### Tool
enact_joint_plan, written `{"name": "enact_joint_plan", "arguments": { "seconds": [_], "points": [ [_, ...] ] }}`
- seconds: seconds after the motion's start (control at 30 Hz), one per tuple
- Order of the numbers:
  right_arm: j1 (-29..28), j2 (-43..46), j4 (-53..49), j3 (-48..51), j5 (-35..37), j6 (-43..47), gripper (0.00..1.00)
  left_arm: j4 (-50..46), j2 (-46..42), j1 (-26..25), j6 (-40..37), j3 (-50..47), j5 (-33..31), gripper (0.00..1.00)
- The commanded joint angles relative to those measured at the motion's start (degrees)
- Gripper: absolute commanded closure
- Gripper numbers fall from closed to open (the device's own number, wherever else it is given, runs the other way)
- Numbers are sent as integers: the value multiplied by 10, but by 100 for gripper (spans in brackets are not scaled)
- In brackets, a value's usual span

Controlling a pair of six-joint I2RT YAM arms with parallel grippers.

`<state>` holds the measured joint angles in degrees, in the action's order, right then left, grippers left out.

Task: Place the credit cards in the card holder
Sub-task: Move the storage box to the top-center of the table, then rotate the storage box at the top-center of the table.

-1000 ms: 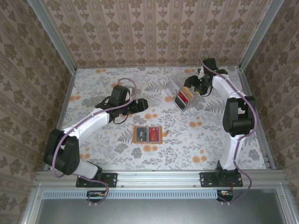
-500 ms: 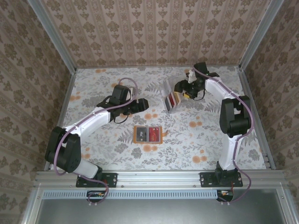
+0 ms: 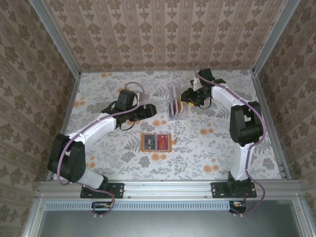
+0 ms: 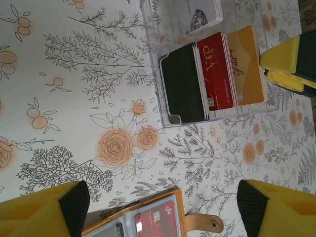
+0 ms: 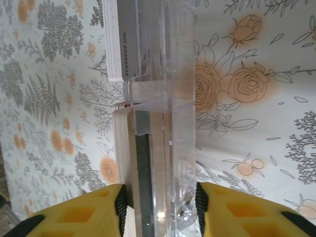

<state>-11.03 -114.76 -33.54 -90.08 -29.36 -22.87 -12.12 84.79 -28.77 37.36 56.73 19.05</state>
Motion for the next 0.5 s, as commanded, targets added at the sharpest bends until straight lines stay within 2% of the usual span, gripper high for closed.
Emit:
{"name": "enact_joint_plan", "arguments": {
  "seconds": [0.0, 0.23, 0.3, 0.47],
  "points": [
    [-2, 25, 2, 9, 34, -7, 62, -8, 2, 6, -13, 8, 8, 18],
    [-3, 18, 2, 10, 41, -13, 69, -9, 1, 6, -12, 8, 9, 18],
    [-2, 21, 3, 11, 46, -13, 78, -9, 1, 7, -13, 7, 9, 19],
    [-6, 16, -13, 7, 73, 2, 79, -8, 2, 7, -12, 7, 9, 19]
  ]
}}
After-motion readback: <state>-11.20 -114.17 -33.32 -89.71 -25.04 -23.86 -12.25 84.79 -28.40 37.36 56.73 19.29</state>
